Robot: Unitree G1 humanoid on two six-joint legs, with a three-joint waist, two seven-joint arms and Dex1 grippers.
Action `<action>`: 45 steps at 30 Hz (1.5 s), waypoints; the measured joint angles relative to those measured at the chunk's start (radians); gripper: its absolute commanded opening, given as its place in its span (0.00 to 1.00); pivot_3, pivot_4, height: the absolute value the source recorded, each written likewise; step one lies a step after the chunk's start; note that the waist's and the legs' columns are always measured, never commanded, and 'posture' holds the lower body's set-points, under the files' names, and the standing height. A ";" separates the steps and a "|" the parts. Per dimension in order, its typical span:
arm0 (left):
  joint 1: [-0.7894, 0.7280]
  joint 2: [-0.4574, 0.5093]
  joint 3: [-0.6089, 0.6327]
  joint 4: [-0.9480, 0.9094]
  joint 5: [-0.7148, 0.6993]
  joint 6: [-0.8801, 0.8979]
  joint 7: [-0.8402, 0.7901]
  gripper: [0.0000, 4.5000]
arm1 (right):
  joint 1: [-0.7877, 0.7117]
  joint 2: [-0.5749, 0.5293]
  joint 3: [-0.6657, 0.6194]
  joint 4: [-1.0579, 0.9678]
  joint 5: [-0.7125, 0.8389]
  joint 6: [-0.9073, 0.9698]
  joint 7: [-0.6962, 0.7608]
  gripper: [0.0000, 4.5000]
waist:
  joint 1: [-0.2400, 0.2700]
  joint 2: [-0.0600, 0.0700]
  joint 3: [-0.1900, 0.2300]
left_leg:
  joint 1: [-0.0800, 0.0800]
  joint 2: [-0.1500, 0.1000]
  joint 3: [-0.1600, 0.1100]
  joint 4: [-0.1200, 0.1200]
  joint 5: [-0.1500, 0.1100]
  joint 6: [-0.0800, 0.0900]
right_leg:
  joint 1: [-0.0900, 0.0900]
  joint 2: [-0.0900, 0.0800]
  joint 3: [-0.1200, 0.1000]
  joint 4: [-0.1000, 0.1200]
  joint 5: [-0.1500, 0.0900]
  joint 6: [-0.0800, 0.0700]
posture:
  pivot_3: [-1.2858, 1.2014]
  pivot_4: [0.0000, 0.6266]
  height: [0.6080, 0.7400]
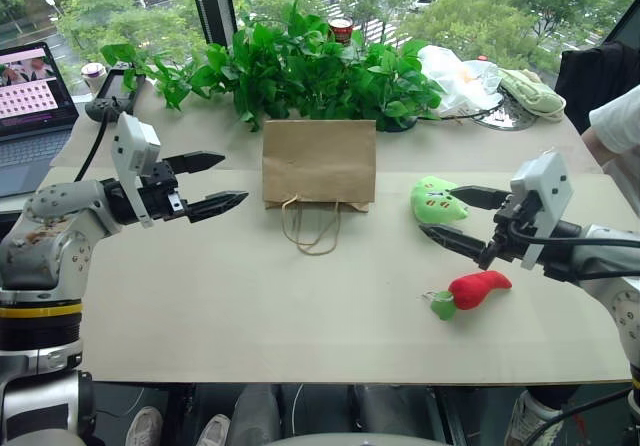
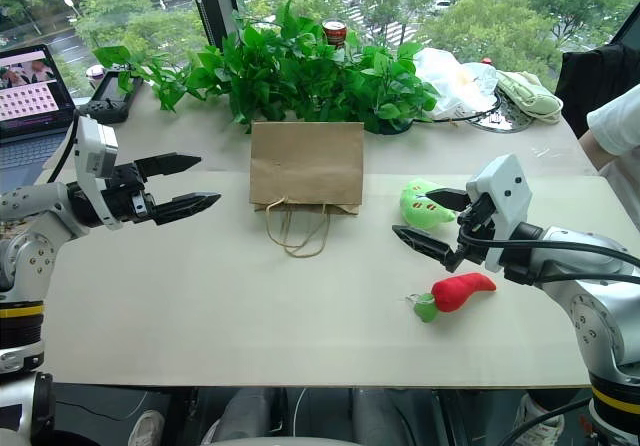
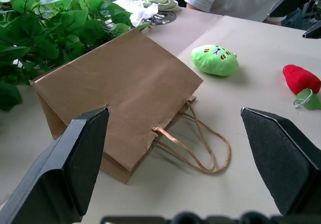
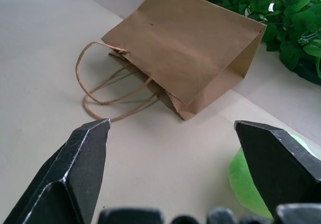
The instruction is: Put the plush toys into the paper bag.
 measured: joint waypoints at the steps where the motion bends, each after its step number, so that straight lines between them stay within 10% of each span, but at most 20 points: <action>1: 0.000 0.000 0.000 0.000 0.000 0.000 0.000 1.00 | 0.000 0.000 0.000 0.000 0.000 0.000 0.000 0.98 | 0.000 0.000 0.000 | 0.000 0.000 0.000 0.000 0.000 0.000 | 0.000 0.000 0.000 0.000 0.000 0.000 | 0.52 0.24 0.79; 6: -0.029 0.002 -0.059 0.091 0.066 -0.110 -0.077 1.00 | 0.002 0.000 -0.002 -0.004 0.011 0.000 0.007 0.98 | 0.001 0.000 0.000 | 0.000 0.000 0.000 0.000 0.000 0.000 | 0.000 0.000 0.000 0.000 0.000 0.000 | 0.52 0.24 0.79; 17: -0.242 -0.114 -0.305 0.604 0.473 -0.970 -0.175 1.00 | 0.012 -0.005 -0.010 -0.034 0.026 0.006 0.006 0.98 | 0.019 0.000 0.000 | -0.003 -0.002 -0.001 0.001 0.000 0.000 | 0.000 -0.001 -0.001 -0.002 0.001 0.001 | 0.52 0.24 0.79; 31: -0.474 -0.316 -0.425 1.100 0.780 -1.516 0.176 1.00 | 0.092 -0.002 -0.088 -0.145 0.101 0.054 -0.099 0.98 | 0.021 0.000 0.000 | -0.006 -0.003 -0.004 0.003 0.000 0.001 | 0.000 -0.002 -0.001 -0.002 0.002 0.003 | 0.52 0.24 0.79; 43: -0.480 -0.316 -0.425 1.159 0.776 -1.529 0.133 0.02 | 0.110 0.001 -0.094 -0.160 0.129 0.056 -0.147 1.00 | 0.021 0.000 0.000 | -0.007 -0.003 -0.004 0.003 0.000 0.001 | 0.000 -0.002 -0.001 -0.002 0.002 0.003 | 0.52 0.24 0.79; 45: -0.480 -0.318 -0.425 1.159 0.776 -1.529 0.134 0.02 | 0.110 0.001 -0.094 -0.160 0.131 0.056 -0.150 1.00 | 0.021 0.000 0.000 | -0.006 -0.003 -0.004 0.003 0.000 0.001 | 0.000 -0.002 -0.002 -0.002 0.002 0.003 | 0.52 0.24 0.79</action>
